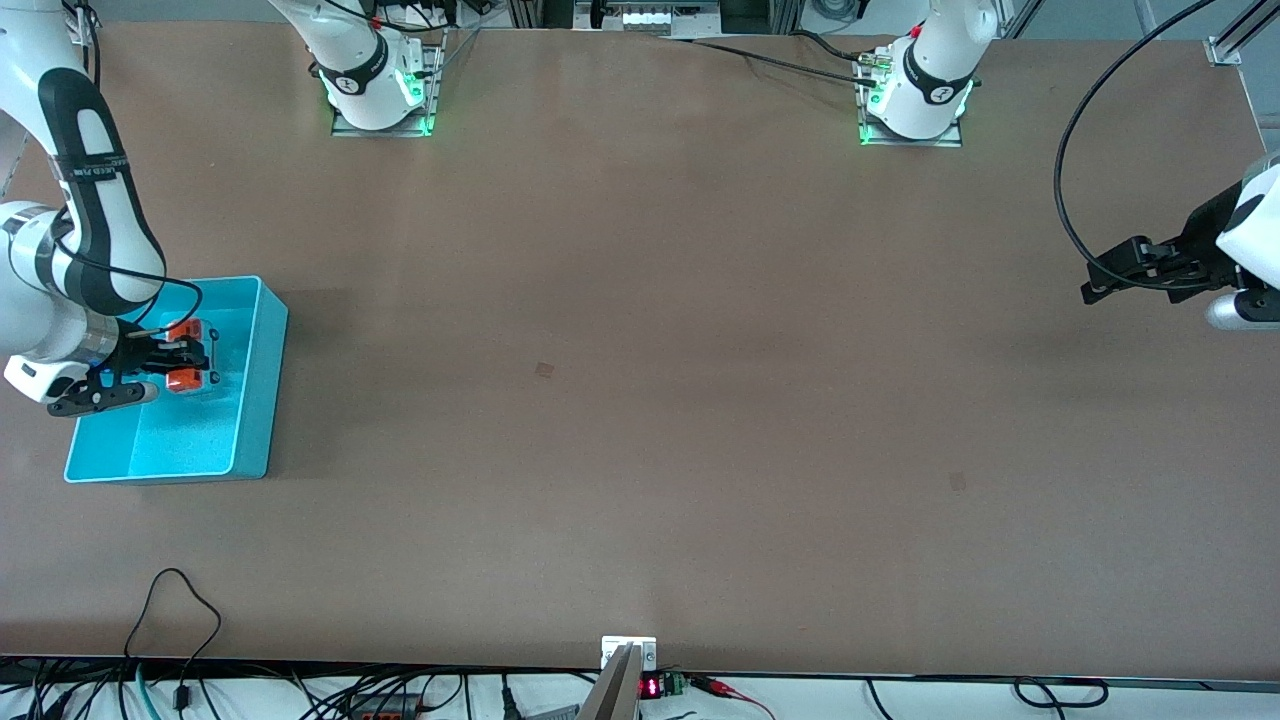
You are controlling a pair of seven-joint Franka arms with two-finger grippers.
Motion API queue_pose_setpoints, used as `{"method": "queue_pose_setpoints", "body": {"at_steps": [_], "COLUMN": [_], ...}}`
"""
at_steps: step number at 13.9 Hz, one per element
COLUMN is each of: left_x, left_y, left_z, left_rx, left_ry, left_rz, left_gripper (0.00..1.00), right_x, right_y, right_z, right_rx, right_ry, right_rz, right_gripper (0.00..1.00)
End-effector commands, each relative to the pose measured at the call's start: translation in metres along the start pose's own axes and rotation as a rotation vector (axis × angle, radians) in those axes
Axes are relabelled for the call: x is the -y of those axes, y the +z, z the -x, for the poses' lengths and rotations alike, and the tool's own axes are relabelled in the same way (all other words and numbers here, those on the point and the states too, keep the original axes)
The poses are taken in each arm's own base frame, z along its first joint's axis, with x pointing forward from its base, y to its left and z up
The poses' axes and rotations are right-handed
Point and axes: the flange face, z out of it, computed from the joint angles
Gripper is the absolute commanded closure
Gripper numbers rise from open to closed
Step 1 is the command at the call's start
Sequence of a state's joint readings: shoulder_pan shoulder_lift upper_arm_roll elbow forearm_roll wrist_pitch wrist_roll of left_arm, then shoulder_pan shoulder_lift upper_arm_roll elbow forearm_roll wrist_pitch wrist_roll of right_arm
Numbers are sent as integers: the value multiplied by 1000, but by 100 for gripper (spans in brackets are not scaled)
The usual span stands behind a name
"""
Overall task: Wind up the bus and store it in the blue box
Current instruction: 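Lift the bus with the right gripper over the cyan box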
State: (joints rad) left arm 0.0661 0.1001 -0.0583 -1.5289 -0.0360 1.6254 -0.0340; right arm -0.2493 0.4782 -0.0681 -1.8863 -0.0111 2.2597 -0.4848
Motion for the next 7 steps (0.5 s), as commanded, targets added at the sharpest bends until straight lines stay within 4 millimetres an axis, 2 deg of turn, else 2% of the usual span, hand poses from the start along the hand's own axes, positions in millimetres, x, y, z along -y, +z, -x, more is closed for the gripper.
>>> {"method": "queue_pose_setpoints", "body": {"at_steps": [1,7], "left_x": [-2,-3], "left_y": [-3,-3], "left_z": [7,7], "left_rx": [-9,-9], "left_ry": [-1,0], "left_rz": [-21,-23], "left_gripper": [0,0], "right_x": [-17,-20], "right_y": [13,36], "right_z": [3,20], "right_rx": [23,77], "right_ry": [62,58], "right_rz": [6,-4], "right_gripper": [100,99]}}
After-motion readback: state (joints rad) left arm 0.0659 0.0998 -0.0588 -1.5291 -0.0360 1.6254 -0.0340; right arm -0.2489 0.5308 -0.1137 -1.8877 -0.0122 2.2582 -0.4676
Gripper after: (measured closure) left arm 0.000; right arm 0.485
